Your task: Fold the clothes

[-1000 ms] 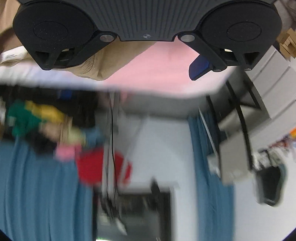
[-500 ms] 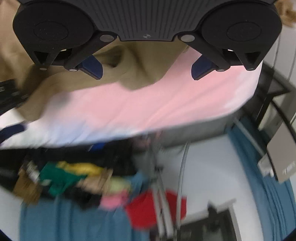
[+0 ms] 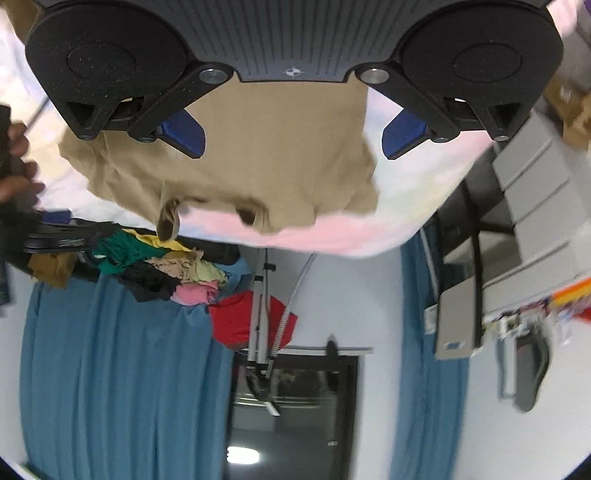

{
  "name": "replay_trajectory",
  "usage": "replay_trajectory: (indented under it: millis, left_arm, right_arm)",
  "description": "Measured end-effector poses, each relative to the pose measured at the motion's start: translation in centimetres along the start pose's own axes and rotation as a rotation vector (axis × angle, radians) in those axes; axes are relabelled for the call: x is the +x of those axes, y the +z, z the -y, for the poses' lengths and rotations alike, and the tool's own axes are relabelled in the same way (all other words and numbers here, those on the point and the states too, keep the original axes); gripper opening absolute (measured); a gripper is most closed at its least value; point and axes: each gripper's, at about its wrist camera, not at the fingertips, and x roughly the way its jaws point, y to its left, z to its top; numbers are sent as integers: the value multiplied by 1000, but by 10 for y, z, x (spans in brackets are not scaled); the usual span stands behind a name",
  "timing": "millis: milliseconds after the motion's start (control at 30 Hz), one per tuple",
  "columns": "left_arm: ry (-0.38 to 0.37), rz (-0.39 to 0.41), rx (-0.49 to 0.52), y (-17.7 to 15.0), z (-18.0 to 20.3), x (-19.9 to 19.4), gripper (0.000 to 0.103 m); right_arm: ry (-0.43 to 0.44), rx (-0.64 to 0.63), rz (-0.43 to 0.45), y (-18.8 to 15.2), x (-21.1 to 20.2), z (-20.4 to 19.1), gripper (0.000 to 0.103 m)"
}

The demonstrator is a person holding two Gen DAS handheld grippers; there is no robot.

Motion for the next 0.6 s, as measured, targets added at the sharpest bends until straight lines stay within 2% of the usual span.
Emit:
replay_trajectory:
  millis: [100,167,233,333,467,600]
  left_arm:
    - [10,1,-7,-23,-2,-50,103]
    - [20,66,65,-30,4,-72,103]
    - [30,119,100,-37,9,-88,103]
    - [-10,119,63,-47,8,-95,103]
    - [-48,75,-12,-50,4,-88,103]
    - [-35,75,-41,-49,3,-83,103]
  right_arm:
    - [41,76,33,-41,-55,3,93]
    - [55,60,44,-66,-90,2,93]
    - [68,74,74,-88,-119,5,92]
    - [113,135,105,-110,-153,14,93]
    - [108,127,136,-123,-166,17,92]
    - [87,79,169,-126,-162,9,92]
